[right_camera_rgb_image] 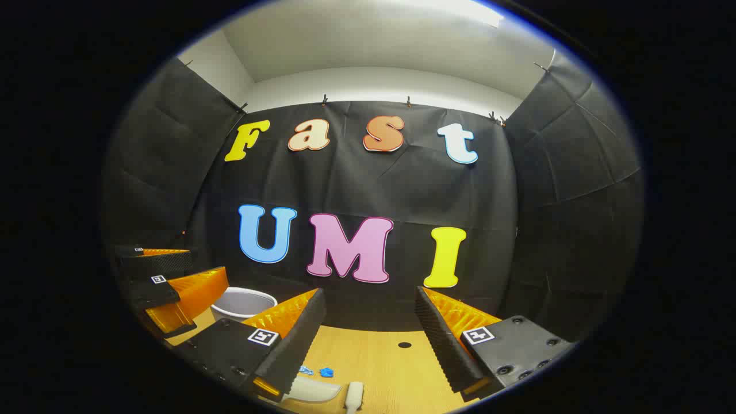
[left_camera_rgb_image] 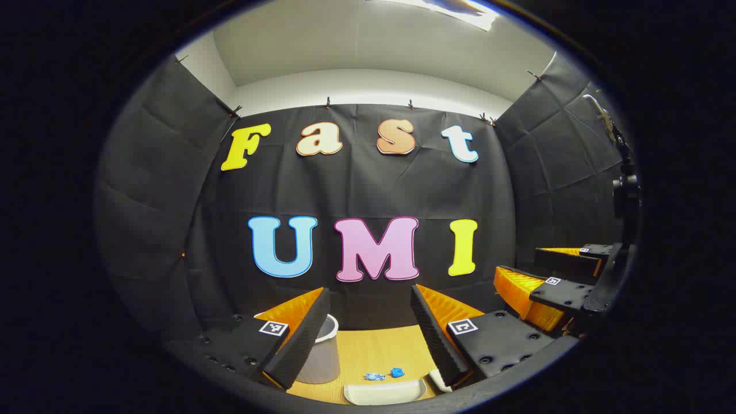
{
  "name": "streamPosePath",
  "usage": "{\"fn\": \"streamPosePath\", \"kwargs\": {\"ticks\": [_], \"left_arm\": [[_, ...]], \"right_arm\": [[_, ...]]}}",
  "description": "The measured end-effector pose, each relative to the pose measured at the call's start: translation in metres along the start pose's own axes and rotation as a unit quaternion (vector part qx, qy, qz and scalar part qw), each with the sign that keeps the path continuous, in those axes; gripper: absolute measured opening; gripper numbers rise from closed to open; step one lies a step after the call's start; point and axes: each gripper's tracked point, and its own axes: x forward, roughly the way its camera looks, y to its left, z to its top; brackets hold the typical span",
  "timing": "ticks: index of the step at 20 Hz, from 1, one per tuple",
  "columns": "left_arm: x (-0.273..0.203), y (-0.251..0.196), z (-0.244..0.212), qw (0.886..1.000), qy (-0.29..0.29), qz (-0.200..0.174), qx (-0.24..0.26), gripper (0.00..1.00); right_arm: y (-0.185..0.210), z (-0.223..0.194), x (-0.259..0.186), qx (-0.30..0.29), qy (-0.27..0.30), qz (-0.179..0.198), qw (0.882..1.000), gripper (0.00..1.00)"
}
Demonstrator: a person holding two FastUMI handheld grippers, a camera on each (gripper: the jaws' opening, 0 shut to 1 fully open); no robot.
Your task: Pick up the small broom and dustpan from the desktop, sweep the trash into the dustpan with the broom, and then empty the trash into the garbage bin.
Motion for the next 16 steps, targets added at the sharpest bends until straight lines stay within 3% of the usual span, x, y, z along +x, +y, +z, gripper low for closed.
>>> {"fn": "streamPosePath", "kwargs": {"ticks": [16], "left_arm": [[0.0035,0.0013,0.0035,1.000,0.011,0.004,-0.007,0.82]], "right_arm": [[-0.0085,0.0057,0.0002,0.004,-0.001,-0.008,1.000,0.96]]}}
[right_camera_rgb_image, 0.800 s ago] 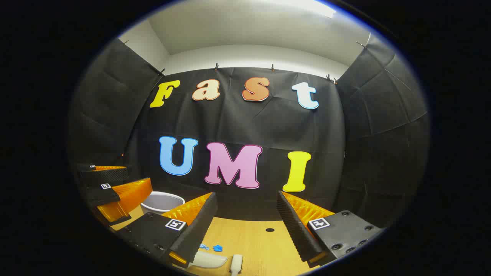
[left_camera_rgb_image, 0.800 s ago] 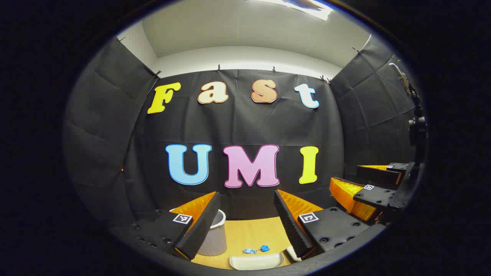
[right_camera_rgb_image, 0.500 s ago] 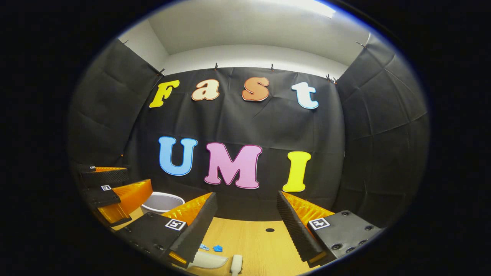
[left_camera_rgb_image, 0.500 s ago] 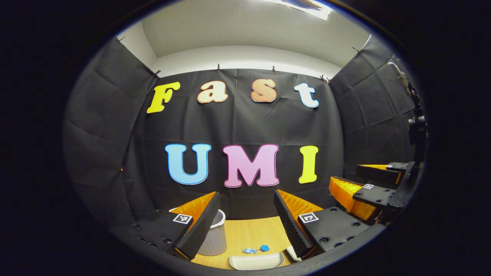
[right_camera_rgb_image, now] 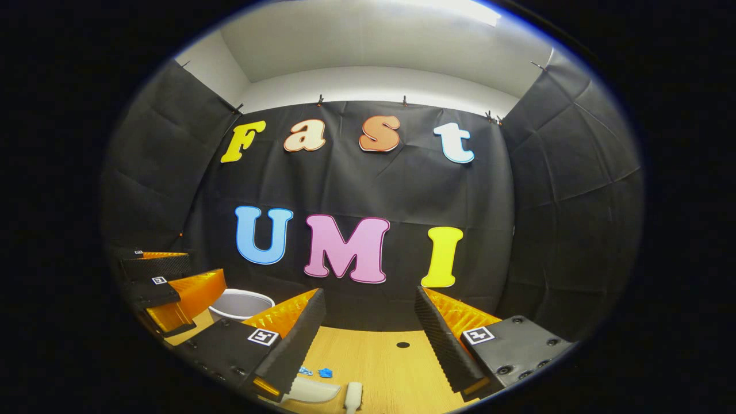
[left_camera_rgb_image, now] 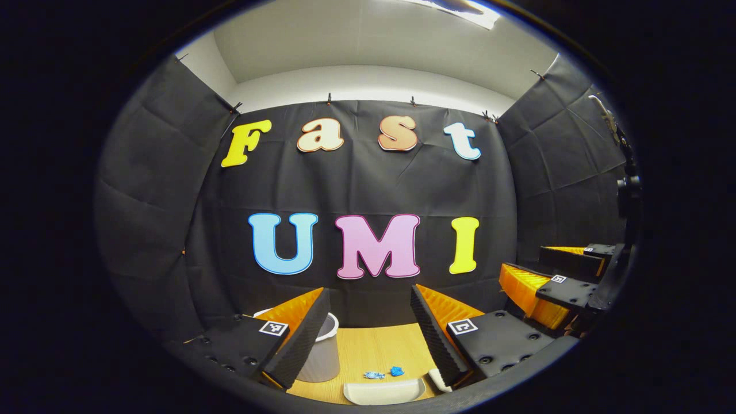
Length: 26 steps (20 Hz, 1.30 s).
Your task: Pick up the small broom and dustpan from the desktop, sweep the trash into the dustpan with the broom, and then empty the trash into the garbage bin.
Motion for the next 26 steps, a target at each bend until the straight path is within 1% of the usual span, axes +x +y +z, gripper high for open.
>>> {"fn": "streamPosePath", "kwargs": {"ticks": [13,17,20,26], "left_arm": [[-0.001,0.000,-0.010,1.000,0.016,0.000,-0.002,0.83],[-0.003,-0.004,-0.011,1.000,0.020,-0.007,-0.001,0.83],[-0.002,-0.009,-0.015,0.999,0.025,-0.021,-0.003,0.83],[0.004,-0.007,-0.013,0.999,0.023,-0.023,-0.003,0.82]], "right_arm": [[0.002,-0.006,-0.001,0.001,0.008,0.003,1.000,0.96],[0.004,-0.009,-0.001,0.001,0.011,0.004,1.000,0.96],[0.005,-0.009,0.002,-0.004,0.010,0.006,1.000,0.96],[0.006,-0.008,0.006,-0.003,0.007,0.005,1.000,0.96]]}}
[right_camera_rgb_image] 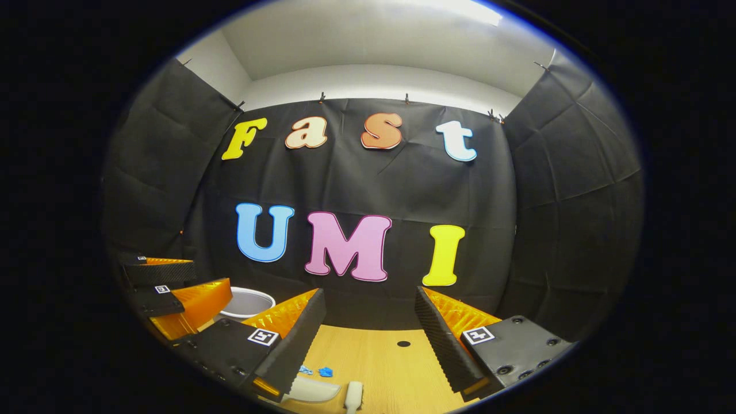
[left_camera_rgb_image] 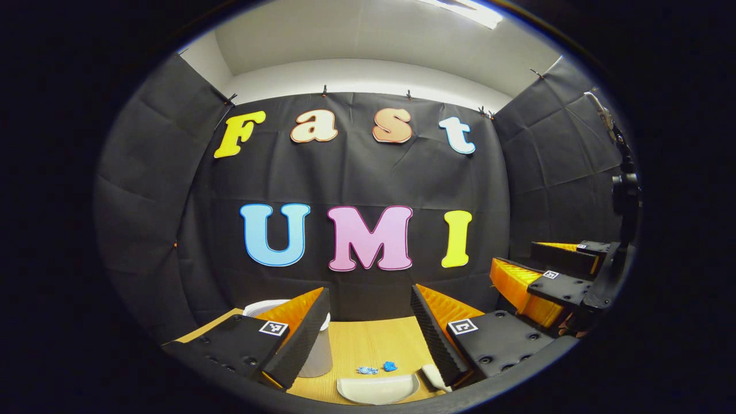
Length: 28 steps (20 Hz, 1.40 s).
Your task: Pick up the small broom and dustpan from the desktop, sweep the trash into the dustpan with the broom, and then empty the trash into the garbage bin.
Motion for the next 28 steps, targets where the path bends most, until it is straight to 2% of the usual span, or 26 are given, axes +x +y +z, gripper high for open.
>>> {"fn": "streamPosePath", "kwargs": {"ticks": [1,2,5,11,15,16,20,25,28], "left_arm": [[0.001,-0.001,0.000,1.000,0.001,-0.001,0.000,0.83],[0.000,-0.002,-0.001,1.000,0.002,-0.002,0.001,0.83],[0.002,-0.005,-0.008,1.000,0.012,-0.009,-0.005,0.83],[0.000,0.003,-0.012,1.000,0.015,0.000,-0.008,0.83],[-0.004,-0.003,-0.016,0.999,0.020,-0.019,-0.017,0.83],[-0.005,-0.001,-0.017,1.000,0.020,-0.018,-0.014,0.83],[-0.001,0.000,-0.016,1.000,0.022,-0.017,-0.007,0.83],[0.000,-0.013,-0.028,0.998,0.045,-0.046,-0.018,0.83],[0.003,-0.013,-0.042,0.997,0.066,-0.042,-0.016,0.83]], "right_arm": [[0.000,0.000,0.000,-0.001,0.000,0.000,1.000,0.99],[0.001,-0.001,0.000,-0.002,0.000,0.001,1.000,0.96],[0.002,-0.004,0.000,-0.005,0.003,0.004,1.000,0.96],[0.003,-0.007,0.004,-0.001,0.009,0.006,1.000,0.96],[0.008,-0.010,0.004,0.002,0.017,0.011,1.000,0.99],[0.007,-0.008,0.003,0.002,0.015,0.011,1.000,0.96],[0.012,-0.006,0.005,0.000,0.012,0.014,1.000,0.96],[0.013,-0.010,0.006,-0.004,0.019,0.015,1.000,0.96],[0.011,-0.020,0.010,-0.007,0.027,0.021,0.999,0.96]]}}
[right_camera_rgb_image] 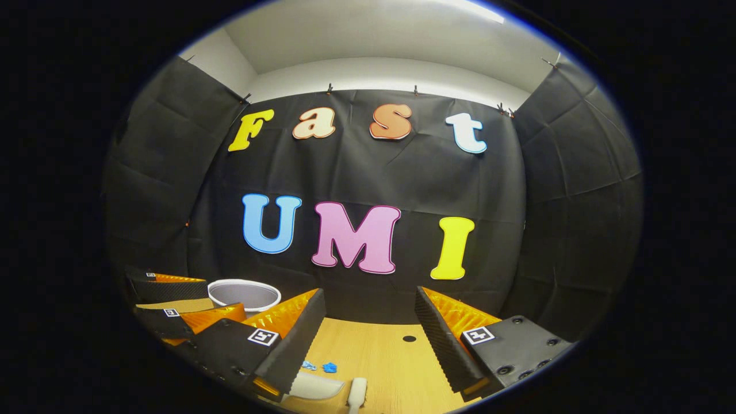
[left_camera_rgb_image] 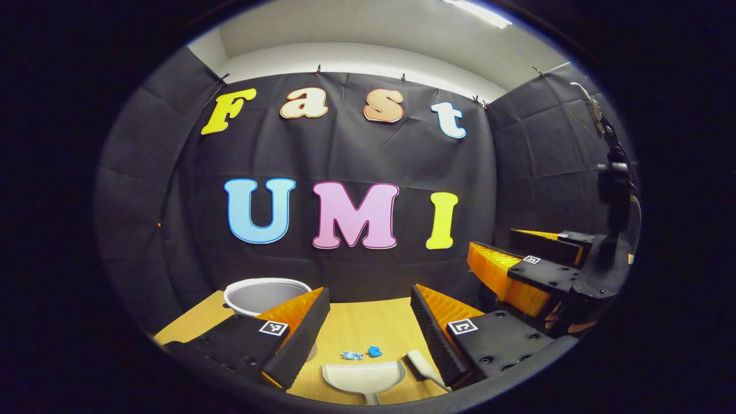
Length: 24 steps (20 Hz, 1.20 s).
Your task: Pick up the small broom and dustpan from the desktop, sweep the trash into the dustpan with the broom, and then empty the trash into the garbage bin.
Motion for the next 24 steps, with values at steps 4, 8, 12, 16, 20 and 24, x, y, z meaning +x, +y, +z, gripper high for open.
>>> {"fn": "streamPosePath", "kwargs": {"ticks": [4,8,12,16,20,24], "left_arm": [[0.011,-0.008,-0.036,0.997,0.070,-0.002,-0.018,0.83],[0.017,-0.009,-0.076,0.987,0.155,0.002,-0.038,0.83],[0.025,-0.014,-0.131,0.961,0.267,-0.004,-0.066,0.84],[0.005,-0.030,-0.187,0.883,0.450,-0.037,-0.130,0.84],[-0.006,-0.020,-0.204,0.823,0.554,-0.010,-0.122,0.84],[-0.008,-0.025,-0.199,0.776,0.622,-0.017,-0.102,0.84]], "right_arm": [[-0.002,-0.025,0.015,0.014,0.033,0.019,0.999,0.97],[0.000,-0.073,0.033,0.056,0.112,0.047,0.991,1.00],[0.000,-0.142,0.038,0.126,0.244,0.062,0.959,1.00],[-0.010,-0.228,0.031,0.172,0.394,0.051,0.901,0.97],[-0.003,-0.283,0.010,0.197,0.523,0.057,0.827,0.98],[0.001,-0.329,-0.025,0.189,0.636,0.060,0.746,0.99]]}}
